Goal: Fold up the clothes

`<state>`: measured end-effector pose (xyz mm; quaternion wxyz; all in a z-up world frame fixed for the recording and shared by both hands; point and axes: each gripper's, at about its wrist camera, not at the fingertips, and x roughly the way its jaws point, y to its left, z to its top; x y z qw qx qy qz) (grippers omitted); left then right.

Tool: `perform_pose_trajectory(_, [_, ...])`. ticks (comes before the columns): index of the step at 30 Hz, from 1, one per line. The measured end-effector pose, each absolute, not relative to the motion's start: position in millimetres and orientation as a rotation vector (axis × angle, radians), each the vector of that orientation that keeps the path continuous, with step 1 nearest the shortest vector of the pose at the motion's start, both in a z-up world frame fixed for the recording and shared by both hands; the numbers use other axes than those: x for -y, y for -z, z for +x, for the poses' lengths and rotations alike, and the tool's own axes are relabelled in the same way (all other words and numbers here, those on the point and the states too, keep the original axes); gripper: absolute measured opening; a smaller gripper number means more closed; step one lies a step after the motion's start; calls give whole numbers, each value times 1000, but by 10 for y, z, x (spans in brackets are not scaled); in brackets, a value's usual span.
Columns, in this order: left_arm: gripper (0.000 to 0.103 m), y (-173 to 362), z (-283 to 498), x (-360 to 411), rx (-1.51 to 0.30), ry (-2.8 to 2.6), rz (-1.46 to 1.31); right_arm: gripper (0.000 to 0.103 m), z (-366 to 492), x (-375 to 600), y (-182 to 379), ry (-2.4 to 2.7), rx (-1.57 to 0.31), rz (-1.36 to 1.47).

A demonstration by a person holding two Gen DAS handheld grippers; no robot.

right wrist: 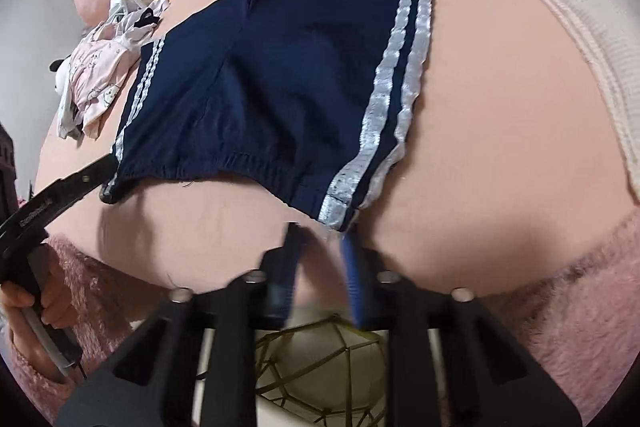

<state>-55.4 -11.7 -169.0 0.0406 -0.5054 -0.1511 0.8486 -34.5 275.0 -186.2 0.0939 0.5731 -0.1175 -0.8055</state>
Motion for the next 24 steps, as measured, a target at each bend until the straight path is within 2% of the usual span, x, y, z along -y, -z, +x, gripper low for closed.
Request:
perform_pose_trajectory(3, [43,1732,-541,108,445,-2588,-1570,3,-363,-2812,1820,2357,432,1650])
perform_pose_trajectory(8, [43,1720,-548,153,441,-2570,-1577,2,-579,-2787,1645,2334,496,1566])
perform_pose_trajectory(14, [43,1642,-492,308,491,-2606,-1513,4,-857,-2667,1408,2376,415,1552])
perform_pose_trajectory(16, [43,1594,-474,353,471,-2629,-1493,21,-751,-2770,1436,2390,400,1595])
perform_pose_trajectory(17, [43,1567,-475,385,462,-2642,-1483,36,-696,-2820,1451,2396,392,1616])
perform_pose_trajectory(18, [43,1547,-480,423,469,-2648,-1474,40,-628,-2850,1485,2399,393,1634])
perform_pose_trajectory(22, [43,1498,-531,620,621,-2618,-1411,41,-430,-2955,1695,2361,509,1715])
perform_pose_trajectory(24, [43,1492,-548,654,641,-2609,-1392,43,-428,-2939,1712,2355,531,1729])
